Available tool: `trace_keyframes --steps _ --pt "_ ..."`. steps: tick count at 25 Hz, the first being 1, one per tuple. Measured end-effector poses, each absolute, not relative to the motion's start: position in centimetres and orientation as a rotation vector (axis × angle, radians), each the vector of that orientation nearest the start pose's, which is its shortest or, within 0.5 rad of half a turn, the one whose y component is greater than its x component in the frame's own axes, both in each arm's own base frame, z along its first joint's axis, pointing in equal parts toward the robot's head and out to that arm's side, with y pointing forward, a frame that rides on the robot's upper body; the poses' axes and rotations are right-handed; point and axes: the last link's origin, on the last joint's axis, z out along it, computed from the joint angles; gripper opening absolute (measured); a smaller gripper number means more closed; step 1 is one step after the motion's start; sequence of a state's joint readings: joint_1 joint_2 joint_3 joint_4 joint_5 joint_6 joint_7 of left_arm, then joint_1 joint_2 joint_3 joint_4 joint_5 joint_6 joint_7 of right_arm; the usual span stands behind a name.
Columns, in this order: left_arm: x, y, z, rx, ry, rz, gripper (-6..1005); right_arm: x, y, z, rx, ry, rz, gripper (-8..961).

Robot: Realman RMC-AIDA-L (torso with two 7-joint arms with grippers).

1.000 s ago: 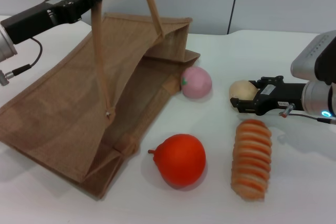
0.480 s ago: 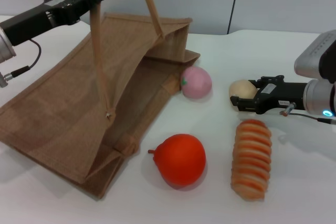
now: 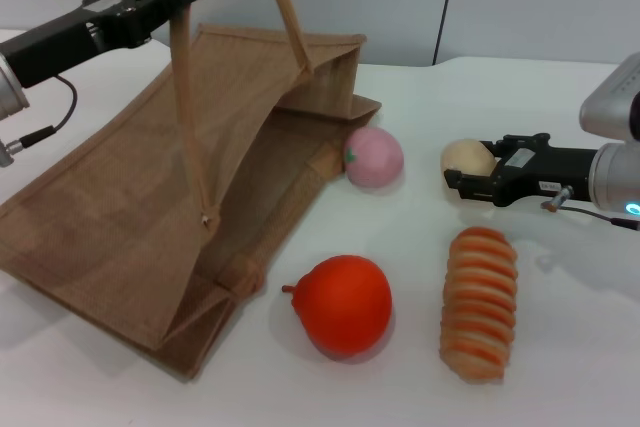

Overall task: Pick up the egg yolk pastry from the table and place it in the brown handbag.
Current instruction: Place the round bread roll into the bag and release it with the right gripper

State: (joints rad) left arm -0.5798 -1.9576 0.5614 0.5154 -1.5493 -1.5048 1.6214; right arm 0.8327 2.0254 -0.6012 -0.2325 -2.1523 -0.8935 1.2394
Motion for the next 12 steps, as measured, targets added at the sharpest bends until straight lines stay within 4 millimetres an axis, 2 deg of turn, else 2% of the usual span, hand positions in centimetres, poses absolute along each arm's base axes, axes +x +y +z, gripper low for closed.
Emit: trace_keyframes --steps 4,9,12 --pt "-25.4 37.9 8.3 -2.246 -0.791 -1.198 172 25.5 41.2 -4.5 -2.561 0.579 0.307 657" --pt "-24.9 38.0 8.2 -2.259 -0.780 -1.212 173 21.8 39.8 -4.0 -2.708 0.389 0.565 654" --pt "-24.3 38.0 8.2 -2.283 -0.764 -1.234 174 19.6 39.9 -4.9 -2.775 0.304 0.606 652"
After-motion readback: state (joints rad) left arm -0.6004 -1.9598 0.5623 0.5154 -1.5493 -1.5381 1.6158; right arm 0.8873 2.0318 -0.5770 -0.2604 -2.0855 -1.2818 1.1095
